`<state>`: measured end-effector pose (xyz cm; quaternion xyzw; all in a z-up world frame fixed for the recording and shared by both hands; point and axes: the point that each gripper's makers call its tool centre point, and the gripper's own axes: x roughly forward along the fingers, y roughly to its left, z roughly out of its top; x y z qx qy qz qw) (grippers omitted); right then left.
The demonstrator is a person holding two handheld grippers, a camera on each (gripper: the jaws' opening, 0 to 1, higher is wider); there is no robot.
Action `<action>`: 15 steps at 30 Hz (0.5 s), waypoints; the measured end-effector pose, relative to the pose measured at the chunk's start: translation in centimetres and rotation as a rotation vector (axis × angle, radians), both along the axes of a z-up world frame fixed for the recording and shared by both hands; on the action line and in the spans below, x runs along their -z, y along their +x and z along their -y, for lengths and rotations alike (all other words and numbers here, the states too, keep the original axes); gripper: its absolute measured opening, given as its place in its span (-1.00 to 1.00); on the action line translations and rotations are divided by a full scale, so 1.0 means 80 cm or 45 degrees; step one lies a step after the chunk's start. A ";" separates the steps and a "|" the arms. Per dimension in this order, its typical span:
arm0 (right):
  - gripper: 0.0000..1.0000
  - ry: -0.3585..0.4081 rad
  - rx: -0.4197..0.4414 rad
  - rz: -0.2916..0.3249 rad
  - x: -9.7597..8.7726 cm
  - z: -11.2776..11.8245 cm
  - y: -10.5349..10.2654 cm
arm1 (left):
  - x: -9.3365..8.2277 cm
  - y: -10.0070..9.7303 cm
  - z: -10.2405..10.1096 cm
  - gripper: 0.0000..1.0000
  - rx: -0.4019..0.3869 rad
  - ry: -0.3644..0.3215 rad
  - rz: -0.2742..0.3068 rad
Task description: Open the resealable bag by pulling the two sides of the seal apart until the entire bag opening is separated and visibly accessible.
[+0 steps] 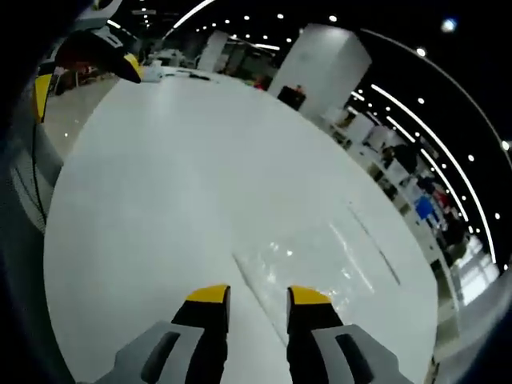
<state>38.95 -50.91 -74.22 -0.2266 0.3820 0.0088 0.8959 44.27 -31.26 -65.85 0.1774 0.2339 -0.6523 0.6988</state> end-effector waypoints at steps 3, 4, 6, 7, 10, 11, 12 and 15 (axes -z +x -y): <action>-0.53 0.012 -0.005 -0.005 0.006 0.002 0.005 | 0.000 0.000 0.000 0.62 -0.003 -0.002 -0.006; -0.57 0.018 -0.009 -0.012 0.009 0.002 0.007 | 0.001 0.000 0.000 0.62 -0.003 0.000 -0.006; -0.62 0.020 -0.018 -0.017 0.012 0.003 0.011 | 0.002 0.001 0.001 0.62 -0.006 0.005 -0.009; -0.64 0.024 -0.021 -0.016 0.013 0.003 0.012 | 0.002 0.002 0.001 0.62 -0.007 0.005 -0.010; -0.66 0.034 -0.025 -0.016 0.016 0.004 0.018 | 0.003 0.003 0.001 0.61 -0.010 0.010 -0.009; -0.66 0.037 -0.027 -0.021 0.019 0.004 0.020 | 0.003 0.004 0.001 0.61 -0.011 0.014 -0.007; -0.67 0.039 -0.029 -0.023 0.021 0.005 0.021 | 0.003 0.005 0.002 0.61 -0.012 0.015 -0.006; -0.69 0.046 -0.036 -0.035 0.026 0.005 0.024 | 0.002 0.006 0.002 0.60 -0.016 0.013 -0.008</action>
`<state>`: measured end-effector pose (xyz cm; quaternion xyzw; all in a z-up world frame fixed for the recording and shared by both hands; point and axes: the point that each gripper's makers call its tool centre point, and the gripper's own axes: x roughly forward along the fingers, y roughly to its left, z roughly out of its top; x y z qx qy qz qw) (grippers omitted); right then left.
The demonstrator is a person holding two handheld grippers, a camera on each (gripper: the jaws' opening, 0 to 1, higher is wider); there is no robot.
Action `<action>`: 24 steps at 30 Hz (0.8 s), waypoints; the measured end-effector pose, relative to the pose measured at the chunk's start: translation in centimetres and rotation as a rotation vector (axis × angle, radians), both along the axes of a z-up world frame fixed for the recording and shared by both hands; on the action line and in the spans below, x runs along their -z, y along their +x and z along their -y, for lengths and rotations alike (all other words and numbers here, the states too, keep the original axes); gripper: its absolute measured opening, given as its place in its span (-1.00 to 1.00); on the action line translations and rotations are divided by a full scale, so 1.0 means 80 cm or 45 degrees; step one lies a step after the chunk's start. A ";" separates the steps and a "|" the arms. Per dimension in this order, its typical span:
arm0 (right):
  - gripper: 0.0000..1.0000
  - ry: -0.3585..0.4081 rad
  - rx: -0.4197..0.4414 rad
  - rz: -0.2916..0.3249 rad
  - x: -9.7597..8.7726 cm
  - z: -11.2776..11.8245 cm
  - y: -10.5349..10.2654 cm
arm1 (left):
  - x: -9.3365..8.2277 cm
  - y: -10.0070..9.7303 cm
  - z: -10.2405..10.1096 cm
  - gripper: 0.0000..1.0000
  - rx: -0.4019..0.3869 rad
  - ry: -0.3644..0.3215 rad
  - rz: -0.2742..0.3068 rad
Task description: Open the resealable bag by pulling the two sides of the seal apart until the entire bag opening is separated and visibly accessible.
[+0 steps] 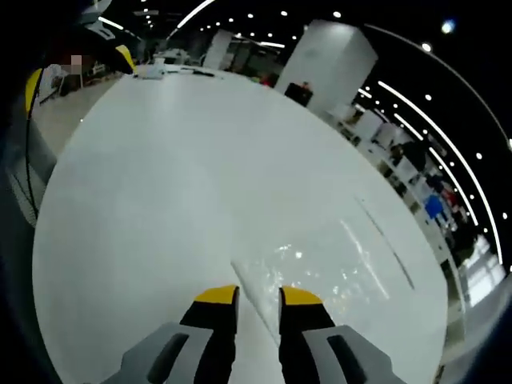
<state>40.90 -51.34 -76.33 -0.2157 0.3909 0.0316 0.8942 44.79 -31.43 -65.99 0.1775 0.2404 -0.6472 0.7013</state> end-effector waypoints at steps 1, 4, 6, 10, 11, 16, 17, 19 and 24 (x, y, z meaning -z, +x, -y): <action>-0.69 0.000 -0.002 -0.002 0.001 0.000 0.001 | 0.000 0.001 0.000 0.60 -0.001 0.000 0.001; -0.71 -0.009 -0.013 -0.014 0.004 0.001 0.002 | 0.001 0.002 -0.001 0.59 -0.002 0.008 0.003; -0.71 -0.020 -0.017 -0.034 0.008 0.003 0.001 | 0.003 0.002 -0.001 0.58 -0.003 0.017 0.003; -0.72 -0.030 -0.031 -0.047 0.011 0.004 0.000 | 0.005 0.003 -0.002 0.58 -0.004 0.025 0.004; -0.73 -0.036 -0.040 -0.051 0.012 0.004 0.001 | 0.004 0.003 -0.002 0.57 -0.004 0.024 0.003; -0.84 -0.100 -0.129 -0.082 0.017 -0.001 0.002 | 0.005 0.003 -0.002 0.57 -0.003 0.026 0.002; -0.88 -0.096 -0.131 -0.090 0.018 -0.002 0.002 | 0.005 0.003 -0.002 0.57 -0.003 0.027 0.002; -0.94 -0.097 -0.141 -0.094 0.019 -0.004 0.002 | 0.005 0.003 -0.002 0.56 -0.005 0.027 0.002; -0.97 -0.087 -0.149 -0.099 0.020 -0.005 0.004 | 0.007 0.003 -0.004 0.55 -0.012 0.035 -0.002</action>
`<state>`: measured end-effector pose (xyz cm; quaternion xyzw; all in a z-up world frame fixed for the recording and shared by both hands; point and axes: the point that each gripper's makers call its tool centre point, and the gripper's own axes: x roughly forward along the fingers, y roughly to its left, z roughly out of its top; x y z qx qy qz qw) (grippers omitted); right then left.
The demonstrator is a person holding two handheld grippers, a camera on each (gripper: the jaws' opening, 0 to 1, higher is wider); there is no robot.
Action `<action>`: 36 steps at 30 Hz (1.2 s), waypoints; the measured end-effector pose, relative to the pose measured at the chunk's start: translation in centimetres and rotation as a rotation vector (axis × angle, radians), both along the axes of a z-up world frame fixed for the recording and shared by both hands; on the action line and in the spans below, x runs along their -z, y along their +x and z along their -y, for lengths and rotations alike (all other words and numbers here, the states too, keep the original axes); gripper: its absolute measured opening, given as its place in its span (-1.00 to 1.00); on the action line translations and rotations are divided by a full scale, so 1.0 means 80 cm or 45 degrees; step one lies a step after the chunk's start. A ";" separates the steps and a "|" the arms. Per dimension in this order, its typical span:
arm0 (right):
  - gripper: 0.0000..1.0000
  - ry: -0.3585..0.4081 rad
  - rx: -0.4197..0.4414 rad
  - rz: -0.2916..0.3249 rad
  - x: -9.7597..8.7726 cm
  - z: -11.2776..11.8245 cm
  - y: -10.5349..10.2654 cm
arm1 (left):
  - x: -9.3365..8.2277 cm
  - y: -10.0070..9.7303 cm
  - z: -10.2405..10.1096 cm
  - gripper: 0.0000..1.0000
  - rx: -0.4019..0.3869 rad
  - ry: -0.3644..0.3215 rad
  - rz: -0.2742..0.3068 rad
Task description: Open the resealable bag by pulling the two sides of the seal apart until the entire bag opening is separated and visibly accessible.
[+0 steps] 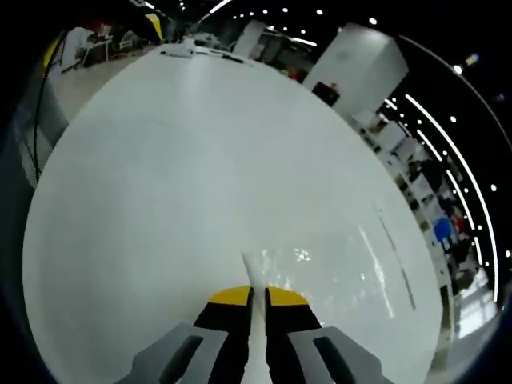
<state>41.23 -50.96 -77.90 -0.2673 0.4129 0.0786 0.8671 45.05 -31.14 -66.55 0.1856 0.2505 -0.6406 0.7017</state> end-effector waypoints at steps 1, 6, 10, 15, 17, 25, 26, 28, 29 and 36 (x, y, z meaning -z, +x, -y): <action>-0.97 0.005 0.001 -0.001 0.000 0.000 0.000 | 0.000 0.000 0.000 0.55 0.000 0.000 -0.001; -0.99 0.001 -0.022 -0.017 0.000 0.000 0.000 | -0.001 -0.001 0.000 0.54 0.003 0.000 -0.001; -0.99 -0.006 -0.029 -0.027 -0.001 0.000 -0.003 | -0.003 0.000 0.000 0.53 -0.007 -0.011 -0.002; -1.00 -0.014 -0.039 -0.022 -0.005 -0.003 -0.009 | -0.004 -0.001 0.000 0.52 -0.005 -0.012 0.001; -1.00 -0.014 -0.039 -0.022 -0.006 -0.003 -0.010 | -0.003 -0.002 0.000 0.52 0.001 -0.011 0.004; -1.00 -0.015 -0.039 0.005 -0.019 -0.009 -0.018 | -0.005 -0.008 0.001 0.49 0.016 -0.021 0.016; -1.00 -0.016 -0.042 0.008 -0.022 -0.010 -0.019 | -0.005 -0.009 0.001 0.48 0.019 -0.023 0.019; -1.00 -0.014 -0.044 0.014 -0.025 -0.013 -0.021 | -0.006 -0.010 0.002 0.48 0.024 -0.025 0.022; -1.00 -0.012 -0.045 0.018 -0.027 -0.015 -0.024 | -0.007 -0.010 0.002 0.49 0.028 -0.028 0.025; -1.00 0.004 -0.051 0.029 -0.034 -0.024 -0.035 | -0.009 -0.015 0.003 0.46 0.037 -0.031 0.039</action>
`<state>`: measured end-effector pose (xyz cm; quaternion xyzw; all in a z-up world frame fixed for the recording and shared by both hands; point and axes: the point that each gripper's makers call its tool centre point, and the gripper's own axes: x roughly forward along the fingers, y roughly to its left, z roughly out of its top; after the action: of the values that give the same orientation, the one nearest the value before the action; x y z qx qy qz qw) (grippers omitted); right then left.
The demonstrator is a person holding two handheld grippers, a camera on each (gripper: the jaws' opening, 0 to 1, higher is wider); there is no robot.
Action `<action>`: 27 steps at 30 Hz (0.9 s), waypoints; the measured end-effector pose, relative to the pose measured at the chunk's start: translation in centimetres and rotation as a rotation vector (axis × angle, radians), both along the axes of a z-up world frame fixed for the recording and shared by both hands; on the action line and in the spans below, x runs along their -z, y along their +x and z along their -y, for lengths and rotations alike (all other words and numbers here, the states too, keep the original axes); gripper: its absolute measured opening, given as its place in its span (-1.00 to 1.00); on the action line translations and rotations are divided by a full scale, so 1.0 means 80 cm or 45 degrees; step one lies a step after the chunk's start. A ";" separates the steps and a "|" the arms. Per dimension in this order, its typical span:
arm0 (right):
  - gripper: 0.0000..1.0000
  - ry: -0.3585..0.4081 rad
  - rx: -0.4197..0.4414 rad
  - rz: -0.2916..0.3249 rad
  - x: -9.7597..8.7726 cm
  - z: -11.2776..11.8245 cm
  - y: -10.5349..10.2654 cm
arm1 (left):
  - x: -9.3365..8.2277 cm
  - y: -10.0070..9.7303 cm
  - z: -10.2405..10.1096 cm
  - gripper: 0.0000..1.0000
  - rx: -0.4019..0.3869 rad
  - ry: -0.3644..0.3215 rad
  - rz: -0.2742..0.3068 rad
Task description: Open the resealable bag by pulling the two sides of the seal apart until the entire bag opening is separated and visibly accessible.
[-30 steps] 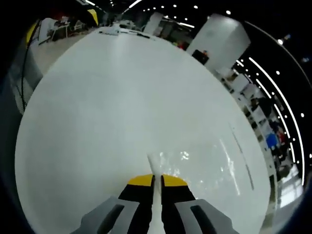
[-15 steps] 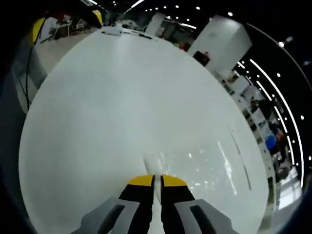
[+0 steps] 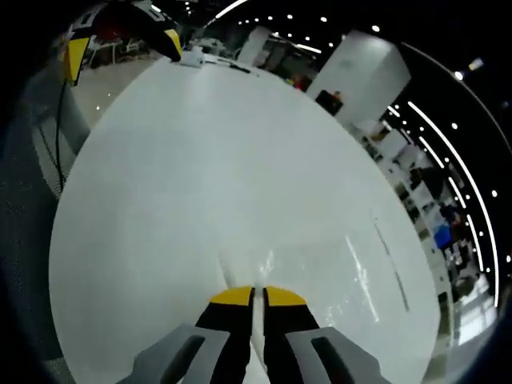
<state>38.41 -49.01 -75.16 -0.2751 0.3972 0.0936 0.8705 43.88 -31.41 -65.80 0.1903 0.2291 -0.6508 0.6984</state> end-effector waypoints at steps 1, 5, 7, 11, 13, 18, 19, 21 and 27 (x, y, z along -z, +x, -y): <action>-1.00 0.002 -0.001 0.001 -0.001 -0.002 -0.001 | 0.000 -0.001 0.000 0.46 0.002 -0.001 0.000; -1.00 0.018 -0.005 0.009 -0.007 -0.009 -0.004 | 0.000 -0.005 0.001 0.45 0.016 -0.001 0.005; -1.00 0.023 -0.010 0.011 -0.009 -0.013 -0.007 | 0.000 -0.006 0.002 0.45 0.021 -0.002 0.006; -1.00 0.034 -0.023 0.010 -0.011 -0.022 -0.013 | -0.003 -0.010 0.004 0.45 0.034 -0.027 0.008; -1.00 0.040 -0.031 0.008 -0.013 -0.027 -0.016 | -0.003 -0.013 0.004 0.45 0.044 -0.025 0.010; -1.00 0.069 -0.052 0.012 -0.019 -0.042 -0.025 | 0.002 -0.020 0.005 0.45 0.088 0.004 0.047; -1.00 0.072 -0.056 0.010 -0.019 -0.044 -0.027 | 0.003 -0.021 0.005 0.45 0.094 0.005 0.051; -1.00 0.080 -0.063 0.008 -0.020 -0.049 -0.030 | 0.005 -0.024 0.006 0.44 0.111 0.013 0.055; -1.00 0.109 -0.077 0.007 -0.024 -0.066 -0.039 | 0.013 -0.035 0.013 0.42 0.182 0.026 0.068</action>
<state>35.27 -43.75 -73.27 -0.2498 0.3820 0.1362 0.8793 41.10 -32.41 -66.87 0.2306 0.2029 -0.6912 0.6541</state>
